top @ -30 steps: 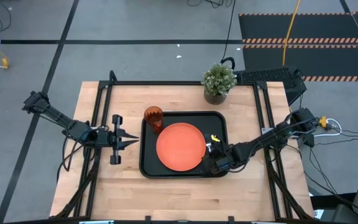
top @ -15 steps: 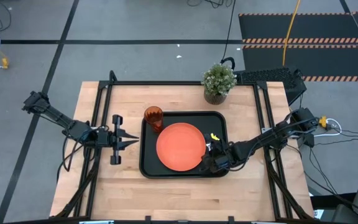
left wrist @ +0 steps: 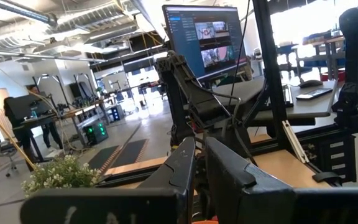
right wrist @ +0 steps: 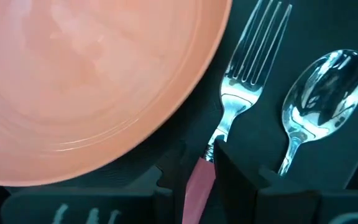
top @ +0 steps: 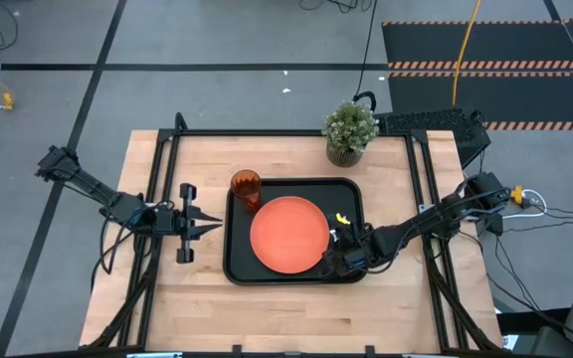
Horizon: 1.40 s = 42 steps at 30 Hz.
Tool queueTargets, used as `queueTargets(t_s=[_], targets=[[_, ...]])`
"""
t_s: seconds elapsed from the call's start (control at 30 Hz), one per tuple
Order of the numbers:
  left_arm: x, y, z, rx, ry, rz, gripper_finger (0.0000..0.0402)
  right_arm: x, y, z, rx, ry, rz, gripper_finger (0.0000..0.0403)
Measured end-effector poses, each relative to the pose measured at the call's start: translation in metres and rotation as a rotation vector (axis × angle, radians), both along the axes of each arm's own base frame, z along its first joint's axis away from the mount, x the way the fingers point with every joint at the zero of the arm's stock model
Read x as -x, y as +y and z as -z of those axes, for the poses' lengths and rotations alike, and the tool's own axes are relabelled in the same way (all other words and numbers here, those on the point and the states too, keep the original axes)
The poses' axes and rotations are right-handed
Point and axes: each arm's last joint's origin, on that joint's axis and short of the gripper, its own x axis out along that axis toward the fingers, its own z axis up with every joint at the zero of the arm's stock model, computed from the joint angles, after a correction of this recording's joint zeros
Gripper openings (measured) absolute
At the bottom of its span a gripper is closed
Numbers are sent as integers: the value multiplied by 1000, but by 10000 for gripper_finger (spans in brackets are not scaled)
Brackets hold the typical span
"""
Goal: Pick and place plate/cup/fork/spoon on tray
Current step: Adjust the orange plate on the black serving tray, then adjust the pink fork on the black serving tray
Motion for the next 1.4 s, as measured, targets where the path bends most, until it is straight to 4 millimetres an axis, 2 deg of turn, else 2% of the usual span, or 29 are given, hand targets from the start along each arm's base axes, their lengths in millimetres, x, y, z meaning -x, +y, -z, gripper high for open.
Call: queueTargets(t_s=[0.27,0.57,1.4], targets=[[0,0,1,0,7,1,42,-3,1,-1,14,-13,-60,73],[0,0,1,-2,12,1,42,-10,1,-4,20,-96,-37,73],[0,0,2,-3,17,1,42,-1,-3,0,29,-10,7,73]])
